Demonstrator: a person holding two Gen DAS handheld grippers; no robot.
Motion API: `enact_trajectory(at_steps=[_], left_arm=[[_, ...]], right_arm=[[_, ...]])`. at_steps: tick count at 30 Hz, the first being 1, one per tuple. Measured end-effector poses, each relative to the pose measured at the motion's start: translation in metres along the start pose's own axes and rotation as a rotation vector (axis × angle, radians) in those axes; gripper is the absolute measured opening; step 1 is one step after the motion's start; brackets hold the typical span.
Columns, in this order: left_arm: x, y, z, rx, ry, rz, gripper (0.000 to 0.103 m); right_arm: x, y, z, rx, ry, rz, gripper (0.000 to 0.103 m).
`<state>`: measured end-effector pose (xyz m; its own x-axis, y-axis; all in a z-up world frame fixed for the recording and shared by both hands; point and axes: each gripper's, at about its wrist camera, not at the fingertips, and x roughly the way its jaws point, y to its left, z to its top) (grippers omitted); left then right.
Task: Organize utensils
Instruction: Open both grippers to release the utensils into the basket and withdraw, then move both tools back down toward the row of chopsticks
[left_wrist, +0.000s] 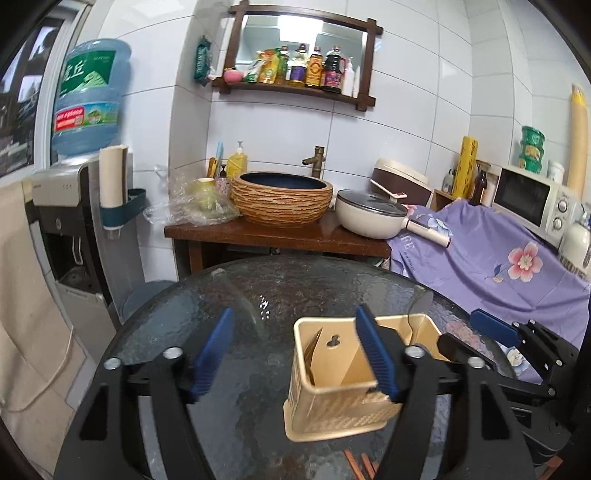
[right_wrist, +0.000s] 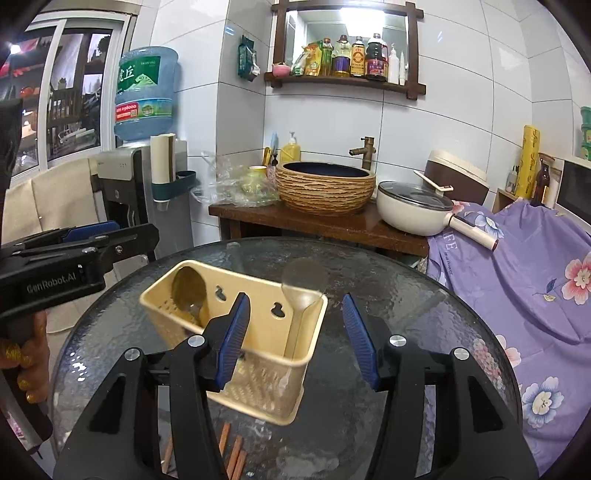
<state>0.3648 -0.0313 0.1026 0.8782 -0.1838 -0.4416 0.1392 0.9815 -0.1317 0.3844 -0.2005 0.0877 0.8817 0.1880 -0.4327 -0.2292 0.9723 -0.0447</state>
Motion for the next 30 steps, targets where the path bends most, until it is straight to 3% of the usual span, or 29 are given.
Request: enact_trajectory(at_steps=[2, 5, 13, 19, 23, 30], left_arm=[[-0.01, 0.003, -0.006, -0.005, 0.007, 0.003, 0.086], [-0.023, 0.002, -0.021, 0.027, 0.034, 0.009, 0.094], [-0.035, 0.017, -0.068, 0.055, 0.162, 0.035, 0.095], [-0.036, 0.03, -0.107, 0.071, 0.269, 0.043, 0.09], [-0.035, 0.036, -0.126, 0.068, 0.328, 0.051, 0.079], [-0.033, 0.03, -0.154, 0.099, 0.392, 0.055, 0.072]], right_arm=[[-0.011, 0.0, -0.005, 0.015, 0.011, 0.016, 0.055], [-0.023, 0.002, -0.018, 0.028, 0.038, 0.034, 0.058], [-0.033, 0.012, -0.07, 0.03, 0.189, 0.068, 0.058], [-0.028, 0.018, -0.108, 0.037, 0.301, 0.084, 0.058], [-0.022, 0.023, -0.129, 0.035, 0.363, 0.086, 0.057], [-0.009, 0.03, -0.149, 0.025, 0.436, 0.085, 0.052]])
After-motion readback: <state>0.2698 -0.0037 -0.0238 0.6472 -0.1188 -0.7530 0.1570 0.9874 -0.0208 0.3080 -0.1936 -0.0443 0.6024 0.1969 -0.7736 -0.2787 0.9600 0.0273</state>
